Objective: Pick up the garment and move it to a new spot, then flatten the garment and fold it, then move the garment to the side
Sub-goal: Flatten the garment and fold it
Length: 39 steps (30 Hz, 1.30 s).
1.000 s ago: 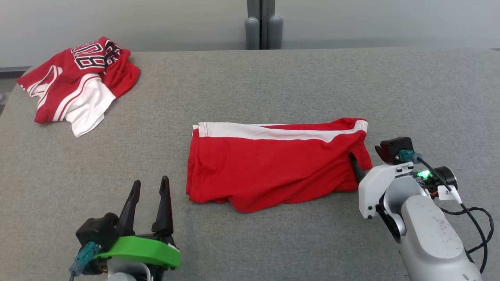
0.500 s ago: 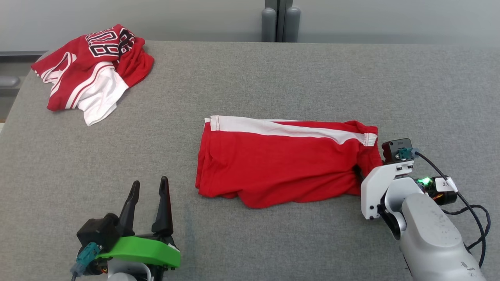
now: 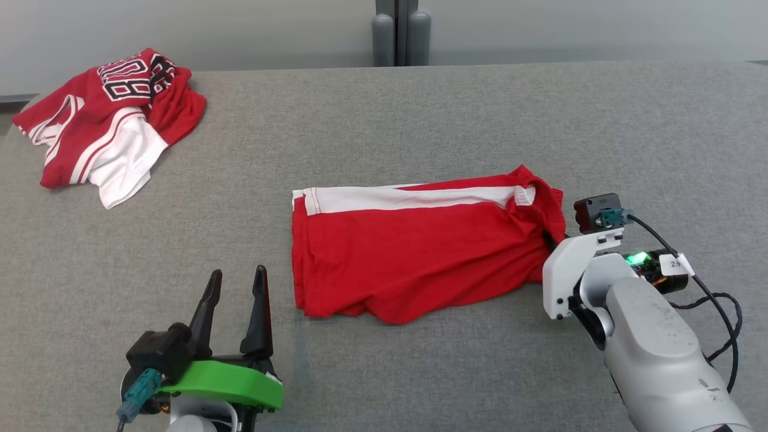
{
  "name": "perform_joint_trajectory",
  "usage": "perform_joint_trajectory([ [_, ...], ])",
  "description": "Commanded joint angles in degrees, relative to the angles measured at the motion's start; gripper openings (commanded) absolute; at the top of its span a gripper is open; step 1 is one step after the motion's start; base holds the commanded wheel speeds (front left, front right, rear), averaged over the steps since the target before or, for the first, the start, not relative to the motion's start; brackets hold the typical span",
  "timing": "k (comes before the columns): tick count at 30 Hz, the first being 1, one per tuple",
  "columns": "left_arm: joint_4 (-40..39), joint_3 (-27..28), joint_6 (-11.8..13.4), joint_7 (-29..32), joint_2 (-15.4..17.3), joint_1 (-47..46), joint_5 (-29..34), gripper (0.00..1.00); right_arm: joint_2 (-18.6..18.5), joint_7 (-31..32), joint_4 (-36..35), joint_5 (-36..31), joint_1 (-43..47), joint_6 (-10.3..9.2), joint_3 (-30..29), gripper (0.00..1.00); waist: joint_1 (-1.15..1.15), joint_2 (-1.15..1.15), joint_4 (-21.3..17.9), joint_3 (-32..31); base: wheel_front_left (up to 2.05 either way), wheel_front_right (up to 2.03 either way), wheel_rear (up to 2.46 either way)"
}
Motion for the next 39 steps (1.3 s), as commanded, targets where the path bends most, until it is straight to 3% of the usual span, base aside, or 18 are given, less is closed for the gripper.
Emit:
perform_joint_trajectory([
  [1, -0.3, 0.0, -0.2, 0.0, 0.1, -0.1, 0.7, 1.00, -0.7, -0.3, 0.3, -0.7, -0.5, -0.08, -1.0, 0.00, 0.00, 0.00, -1.2, -0.4, 0.00, 0.00, 0.00],
  [11, -0.3, -1.0, -0.4, 0.0, -0.1, 1.2, 1.1, 1.00, -5.9, 1.7, -3.5, -1.6, 3.0, -0.08, -7.4, 0.00, 0.00, 0.00, -4.0, -1.1, 0.00, 0.00, 0.00],
  [18, 0.4, -1.9, -0.5, 0.0, -0.2, 1.0, 1.2, 1.00, -4.3, 3.1, -9.0, 0.8, 5.3, -0.08, -8.1, 0.00, 0.00, 0.00, -4.5, -1.0, 0.00, 0.00, 0.00],
  [30, 0.5, -2.6, -0.7, 0.0, -0.3, 0.8, 1.0, 1.00, -0.5, 6.5, -21.8, 11.0, 6.7, -0.07, 3.2, 0.00, 0.00, 0.00, -1.7, -1.7, 0.00, 0.00, 0.00],
  [39, 0.5, -3.8, -0.7, 0.0, -0.3, -0.1, 0.1, 1.00, -0.4, 7.2, -21.3, 18.7, 5.4, -0.07, 11.3, 0.00, 0.00, 0.00, 1.8, -1.2, 0.00, 0.00, 0.00],
])
